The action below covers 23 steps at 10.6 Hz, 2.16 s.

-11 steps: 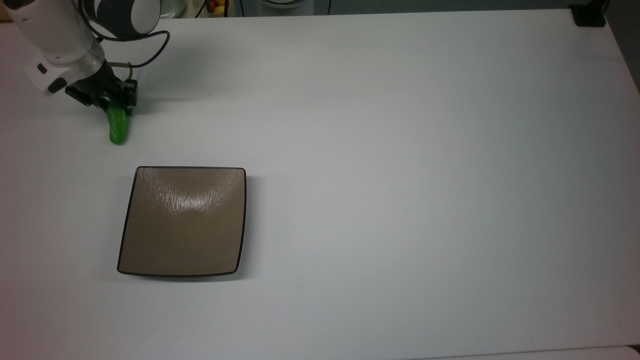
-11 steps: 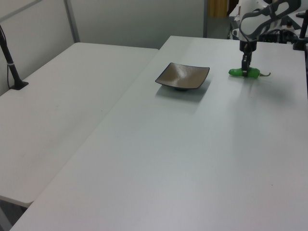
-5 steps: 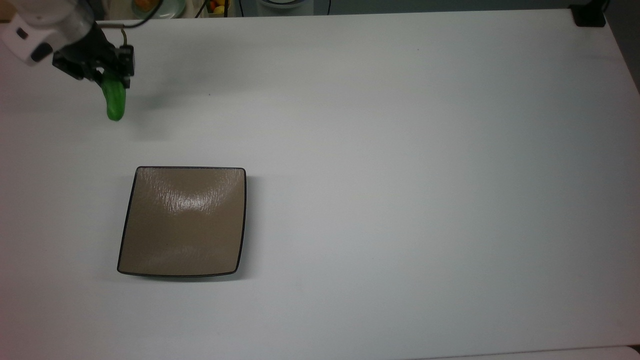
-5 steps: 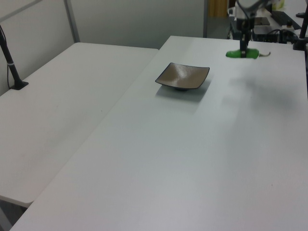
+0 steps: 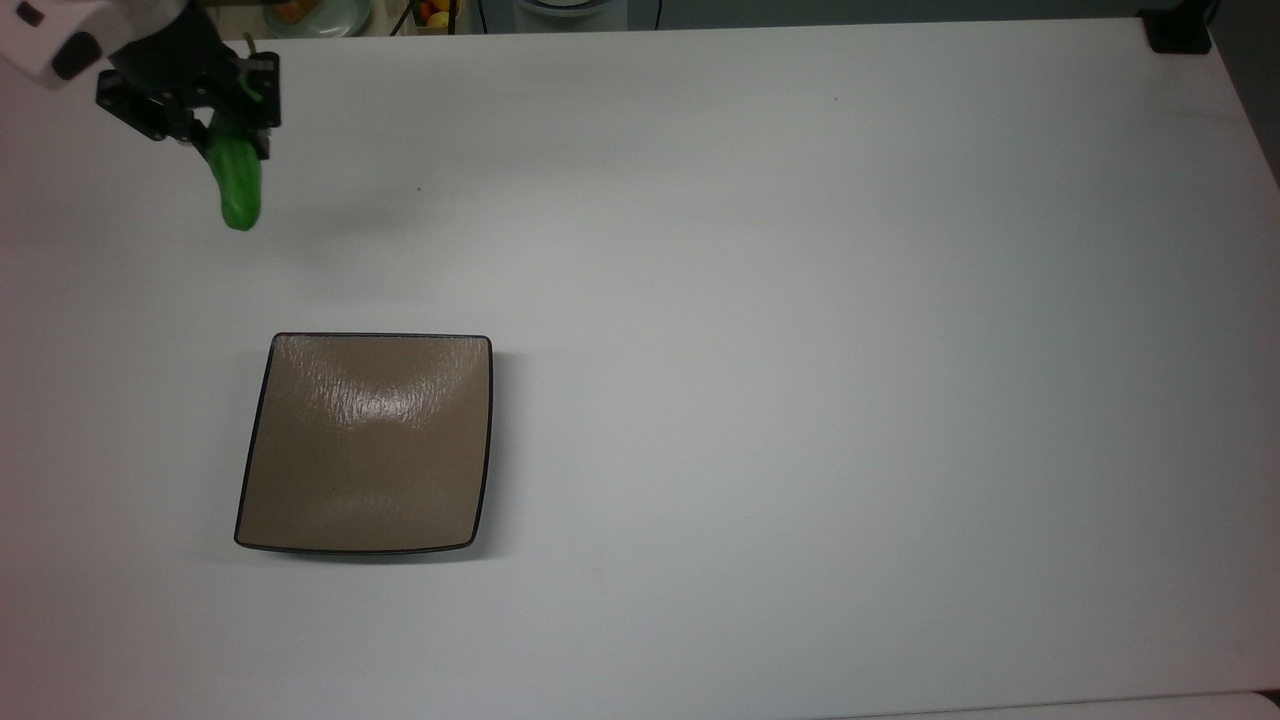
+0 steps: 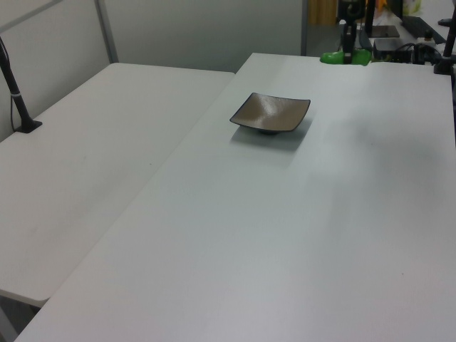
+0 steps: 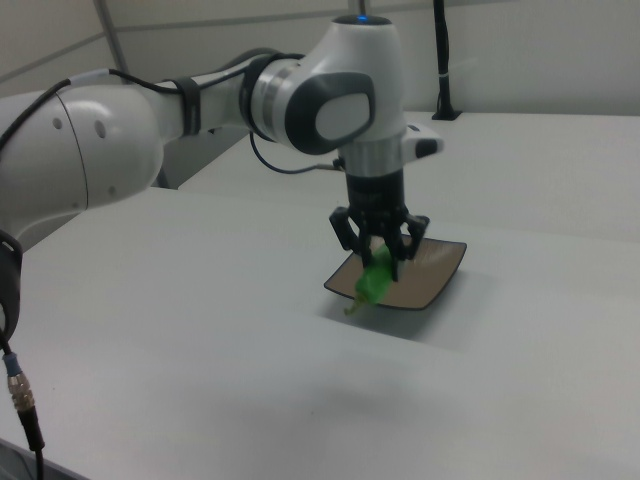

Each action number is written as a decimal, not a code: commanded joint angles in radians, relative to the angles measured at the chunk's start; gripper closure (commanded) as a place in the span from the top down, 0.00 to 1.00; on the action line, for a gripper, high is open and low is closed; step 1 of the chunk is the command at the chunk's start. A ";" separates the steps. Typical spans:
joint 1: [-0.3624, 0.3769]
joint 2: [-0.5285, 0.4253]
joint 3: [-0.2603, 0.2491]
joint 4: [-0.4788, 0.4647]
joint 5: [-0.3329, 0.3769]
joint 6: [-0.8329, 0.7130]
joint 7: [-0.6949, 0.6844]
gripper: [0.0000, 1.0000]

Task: Chili peppers are placed on a ceramic plate
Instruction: 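Lift the held pepper and carry it over the ceramic plate, then lower the pepper onto the plate and open the gripper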

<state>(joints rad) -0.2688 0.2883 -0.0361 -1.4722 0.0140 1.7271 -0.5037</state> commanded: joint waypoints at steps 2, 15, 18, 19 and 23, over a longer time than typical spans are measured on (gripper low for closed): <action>0.026 0.058 0.025 0.084 0.050 0.036 0.059 0.02; 0.128 0.299 0.025 0.085 0.187 0.688 0.229 0.02; 0.145 0.354 0.039 0.084 0.187 0.814 0.276 0.03; 0.148 0.371 0.045 0.085 0.187 0.860 0.302 0.03; 0.155 0.396 0.047 0.082 0.189 0.882 0.320 0.06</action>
<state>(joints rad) -0.1236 0.6662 0.0122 -1.4102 0.1868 2.5973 -0.2018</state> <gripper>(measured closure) 0.577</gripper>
